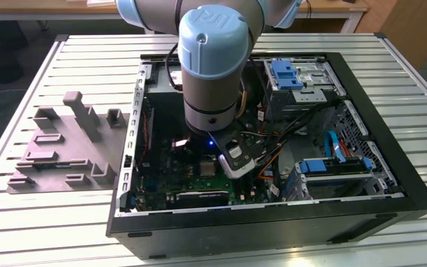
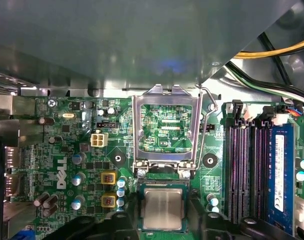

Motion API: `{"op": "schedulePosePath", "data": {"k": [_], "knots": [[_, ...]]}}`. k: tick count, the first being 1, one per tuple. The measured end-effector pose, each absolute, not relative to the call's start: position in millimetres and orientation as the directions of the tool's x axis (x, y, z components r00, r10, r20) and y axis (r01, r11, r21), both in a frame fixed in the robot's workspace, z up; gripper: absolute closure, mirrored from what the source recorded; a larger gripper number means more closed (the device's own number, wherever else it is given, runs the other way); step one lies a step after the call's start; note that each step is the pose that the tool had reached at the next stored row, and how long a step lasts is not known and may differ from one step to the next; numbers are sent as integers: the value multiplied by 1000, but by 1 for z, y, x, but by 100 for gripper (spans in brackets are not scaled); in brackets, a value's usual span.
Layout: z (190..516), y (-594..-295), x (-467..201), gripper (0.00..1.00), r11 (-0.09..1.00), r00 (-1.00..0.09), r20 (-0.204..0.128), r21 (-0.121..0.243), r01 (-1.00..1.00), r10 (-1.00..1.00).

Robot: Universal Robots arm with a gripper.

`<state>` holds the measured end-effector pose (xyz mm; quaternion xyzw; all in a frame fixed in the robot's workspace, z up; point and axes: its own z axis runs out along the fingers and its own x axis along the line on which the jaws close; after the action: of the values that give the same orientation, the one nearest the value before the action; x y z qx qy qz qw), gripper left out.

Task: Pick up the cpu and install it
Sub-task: 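Place the cpu into insertion slot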

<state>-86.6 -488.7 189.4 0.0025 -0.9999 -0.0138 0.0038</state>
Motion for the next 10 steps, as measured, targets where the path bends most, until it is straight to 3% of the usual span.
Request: {"op": "schedulePosePath", "data": {"k": [1,10], "knots": [[189,-489,-87,54,1000,-1000,8,27,-5,-5],[189,-489,-87,56,1000,-1000,8,28,-8,-8]]}}
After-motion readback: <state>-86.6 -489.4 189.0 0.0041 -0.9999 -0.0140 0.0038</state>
